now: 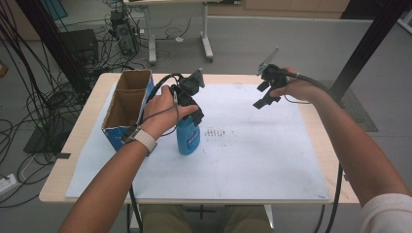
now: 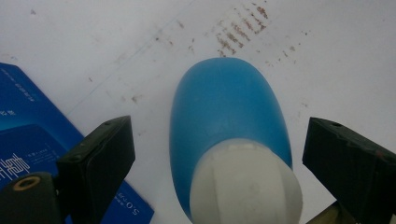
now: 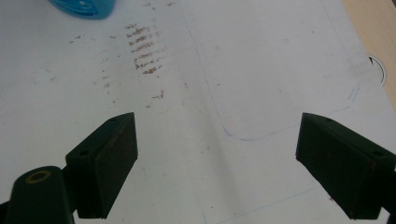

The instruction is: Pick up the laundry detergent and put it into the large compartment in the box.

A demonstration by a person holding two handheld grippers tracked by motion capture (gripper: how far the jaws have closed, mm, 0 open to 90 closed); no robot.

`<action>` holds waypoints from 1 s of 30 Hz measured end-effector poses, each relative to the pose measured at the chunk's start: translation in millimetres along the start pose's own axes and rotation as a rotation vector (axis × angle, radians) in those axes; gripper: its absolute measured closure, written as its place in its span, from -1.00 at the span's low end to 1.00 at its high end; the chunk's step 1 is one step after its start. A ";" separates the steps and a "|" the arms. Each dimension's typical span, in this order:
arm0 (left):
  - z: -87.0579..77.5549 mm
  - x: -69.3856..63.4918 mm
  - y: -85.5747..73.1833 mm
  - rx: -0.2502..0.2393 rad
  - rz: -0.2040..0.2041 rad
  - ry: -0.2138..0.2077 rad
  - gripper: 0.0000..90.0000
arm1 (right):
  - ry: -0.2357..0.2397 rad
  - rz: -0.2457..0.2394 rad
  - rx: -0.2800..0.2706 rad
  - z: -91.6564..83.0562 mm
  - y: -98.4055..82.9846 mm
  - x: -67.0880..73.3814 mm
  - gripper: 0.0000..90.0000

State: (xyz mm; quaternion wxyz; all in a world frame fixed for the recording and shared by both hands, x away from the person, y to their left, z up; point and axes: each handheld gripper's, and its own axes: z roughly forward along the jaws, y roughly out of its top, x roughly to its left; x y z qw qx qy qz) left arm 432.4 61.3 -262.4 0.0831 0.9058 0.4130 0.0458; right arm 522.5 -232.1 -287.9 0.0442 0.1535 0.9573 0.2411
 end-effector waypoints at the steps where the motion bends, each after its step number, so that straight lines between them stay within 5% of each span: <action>1: 0.1 -0.1 0.0 0.001 0.001 0.001 -0.79 | 0.001 0.000 0.002 0.1 0.0 0.0 -0.72; 30: 8.4 0.1 1.5 0.010 0.001 -0.011 -0.79 | 0.002 0.007 -0.004 0.5 -2.8 -0.2 -0.72</action>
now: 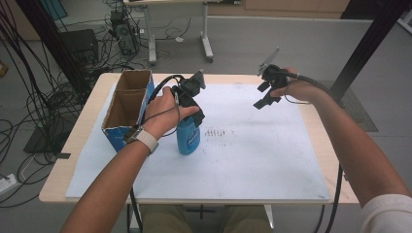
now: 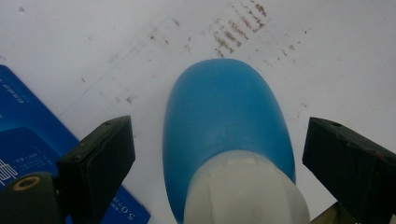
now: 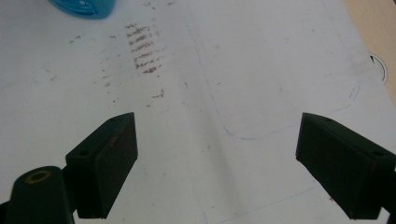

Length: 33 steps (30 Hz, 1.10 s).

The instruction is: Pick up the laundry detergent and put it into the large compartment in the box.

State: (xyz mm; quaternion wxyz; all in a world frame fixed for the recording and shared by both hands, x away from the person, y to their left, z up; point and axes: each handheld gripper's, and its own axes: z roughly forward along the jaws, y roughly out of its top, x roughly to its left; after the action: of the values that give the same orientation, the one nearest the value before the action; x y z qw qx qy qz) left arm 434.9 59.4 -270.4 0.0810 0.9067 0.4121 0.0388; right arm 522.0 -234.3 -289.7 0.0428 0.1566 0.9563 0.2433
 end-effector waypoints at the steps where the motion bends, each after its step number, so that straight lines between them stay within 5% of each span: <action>1: 0.8 0.3 -0.2 -0.001 -0.001 0.000 -0.79 | 0.000 0.001 0.000 0.2 -0.5 -0.1 -0.72; 33: 14.1 -0.4 1.6 0.032 0.007 0.010 -0.60 | 0.006 0.010 -0.003 4.4 -5.6 -1.3 -0.72</action>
State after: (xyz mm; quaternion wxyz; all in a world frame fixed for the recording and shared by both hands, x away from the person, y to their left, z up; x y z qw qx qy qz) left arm 437.7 56.5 -284.0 0.0643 0.9092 0.4098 0.0372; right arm 522.4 -237.4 -296.2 0.0389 0.1606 0.9552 0.2456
